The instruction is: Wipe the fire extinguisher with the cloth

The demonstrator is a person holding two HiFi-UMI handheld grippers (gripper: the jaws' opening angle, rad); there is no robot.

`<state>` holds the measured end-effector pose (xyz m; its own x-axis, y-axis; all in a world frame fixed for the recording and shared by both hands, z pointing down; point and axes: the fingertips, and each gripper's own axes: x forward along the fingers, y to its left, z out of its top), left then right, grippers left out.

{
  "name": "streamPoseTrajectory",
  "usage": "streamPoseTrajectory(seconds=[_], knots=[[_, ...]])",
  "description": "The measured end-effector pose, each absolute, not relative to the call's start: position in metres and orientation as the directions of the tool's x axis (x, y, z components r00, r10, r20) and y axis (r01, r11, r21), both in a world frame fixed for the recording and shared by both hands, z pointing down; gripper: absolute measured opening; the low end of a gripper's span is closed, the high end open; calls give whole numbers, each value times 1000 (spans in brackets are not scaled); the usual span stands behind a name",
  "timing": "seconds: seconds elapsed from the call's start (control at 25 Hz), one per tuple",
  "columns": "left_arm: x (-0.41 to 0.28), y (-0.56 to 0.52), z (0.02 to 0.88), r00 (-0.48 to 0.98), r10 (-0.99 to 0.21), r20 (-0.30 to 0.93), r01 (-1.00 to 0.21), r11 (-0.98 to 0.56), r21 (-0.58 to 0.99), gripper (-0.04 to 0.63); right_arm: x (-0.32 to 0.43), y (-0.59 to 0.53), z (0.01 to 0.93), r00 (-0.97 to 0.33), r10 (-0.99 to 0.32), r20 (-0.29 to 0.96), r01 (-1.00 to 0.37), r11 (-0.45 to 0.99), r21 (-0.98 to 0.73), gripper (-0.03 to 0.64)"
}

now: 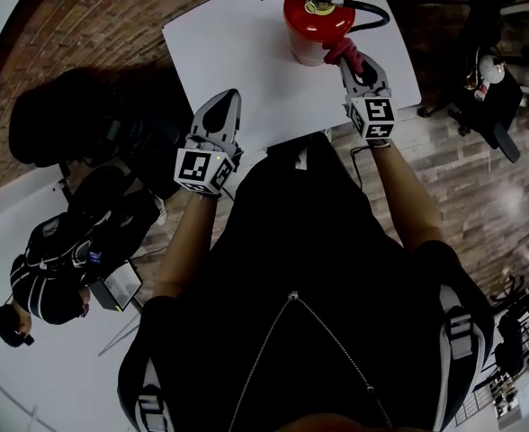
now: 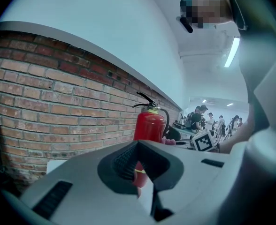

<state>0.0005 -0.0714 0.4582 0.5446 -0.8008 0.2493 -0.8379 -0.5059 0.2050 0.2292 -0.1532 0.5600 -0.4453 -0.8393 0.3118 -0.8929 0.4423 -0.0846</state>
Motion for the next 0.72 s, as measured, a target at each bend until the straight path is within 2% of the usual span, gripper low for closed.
streamPoseTrajectory(seconds=[0.72], knots=[[-16, -45, 462, 495, -829, 260, -867, -455, 200, 17, 230, -161, 627, -407, -819, 405, -912, 385, -139, 103]])
